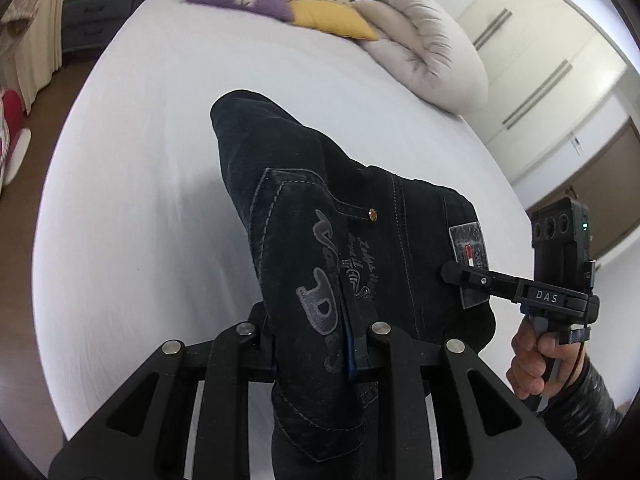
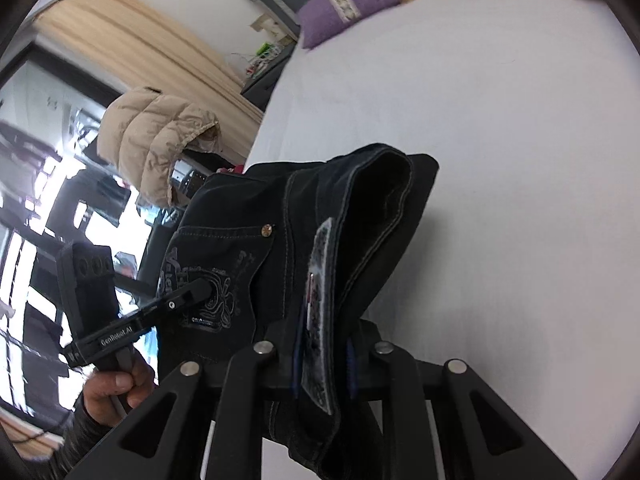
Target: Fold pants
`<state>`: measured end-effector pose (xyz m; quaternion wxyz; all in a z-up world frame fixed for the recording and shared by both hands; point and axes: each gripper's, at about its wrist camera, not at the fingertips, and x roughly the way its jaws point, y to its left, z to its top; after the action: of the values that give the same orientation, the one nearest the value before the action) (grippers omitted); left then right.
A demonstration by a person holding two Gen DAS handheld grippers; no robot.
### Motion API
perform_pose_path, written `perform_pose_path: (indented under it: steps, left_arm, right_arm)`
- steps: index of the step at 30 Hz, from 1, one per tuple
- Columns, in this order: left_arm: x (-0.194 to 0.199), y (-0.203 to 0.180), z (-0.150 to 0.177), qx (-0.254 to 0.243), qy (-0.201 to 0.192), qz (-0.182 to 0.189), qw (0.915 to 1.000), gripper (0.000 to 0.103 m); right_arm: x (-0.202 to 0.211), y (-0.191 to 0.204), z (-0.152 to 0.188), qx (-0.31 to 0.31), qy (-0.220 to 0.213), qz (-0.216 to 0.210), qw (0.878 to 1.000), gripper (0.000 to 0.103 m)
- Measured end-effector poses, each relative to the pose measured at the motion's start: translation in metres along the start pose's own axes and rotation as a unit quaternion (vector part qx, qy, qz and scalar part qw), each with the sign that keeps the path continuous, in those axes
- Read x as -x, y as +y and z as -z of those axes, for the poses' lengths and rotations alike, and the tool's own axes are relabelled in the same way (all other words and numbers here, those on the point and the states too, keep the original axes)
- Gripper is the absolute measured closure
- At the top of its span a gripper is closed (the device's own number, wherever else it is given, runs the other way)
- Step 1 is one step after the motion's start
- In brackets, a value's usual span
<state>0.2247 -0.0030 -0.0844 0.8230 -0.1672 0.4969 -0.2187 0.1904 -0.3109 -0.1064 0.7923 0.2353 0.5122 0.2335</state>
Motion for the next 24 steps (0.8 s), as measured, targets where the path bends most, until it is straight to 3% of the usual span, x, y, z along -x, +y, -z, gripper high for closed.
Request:
perform_pose_path:
  steps: [5,6,7,8,10,12,16,21,24]
  left_arm:
    - [-0.042,0.041,0.006,0.026,0.028,-0.003,0.9993,0.079]
    - [-0.047,0.051,0.01,0.035,0.028,-0.002,0.999,0.075]
    - [-0.053,0.056,0.011,0.043,0.024,0.0,0.9988,0.064]
    - [-0.055,0.061,0.014,0.05,0.019,0.003,0.9986,0.061]
    - [-0.056,0.068,0.021,0.056,0.005,0.024,0.9981,0.06]
    - [-0.053,0.07,0.024,0.052,-0.002,0.031,0.9982,0.06]
    - [-0.042,0.065,0.027,0.042,-0.021,0.01,0.9989,0.059]
    - [0.005,0.047,0.053,0.033,-0.073,-0.026,0.9965,0.05]
    - [0.042,0.01,0.065,0.001,-0.133,-0.066,0.989,0.022]
  right_arm:
    - [-0.041,-0.038,-0.007,-0.043,0.03,0.003,0.999,0.08]
    - [-0.045,-0.046,-0.006,-0.055,0.033,-0.004,0.998,0.069]
    - [-0.05,-0.061,-0.002,-0.076,0.033,-0.024,0.996,0.069]
    - [-0.05,-0.068,0.002,-0.085,0.027,-0.041,0.995,0.069]
    - [-0.048,-0.08,0.008,-0.098,0.01,-0.083,0.992,0.069]
    - [-0.044,-0.081,0.011,-0.1,0.004,-0.088,0.991,0.066]
    - [-0.021,-0.077,0.016,-0.102,-0.017,-0.061,0.993,0.051]
    - [0.027,-0.059,0.037,-0.086,-0.073,0.015,0.994,0.047]
    - [0.066,-0.021,0.047,-0.036,-0.129,0.053,0.99,0.037]
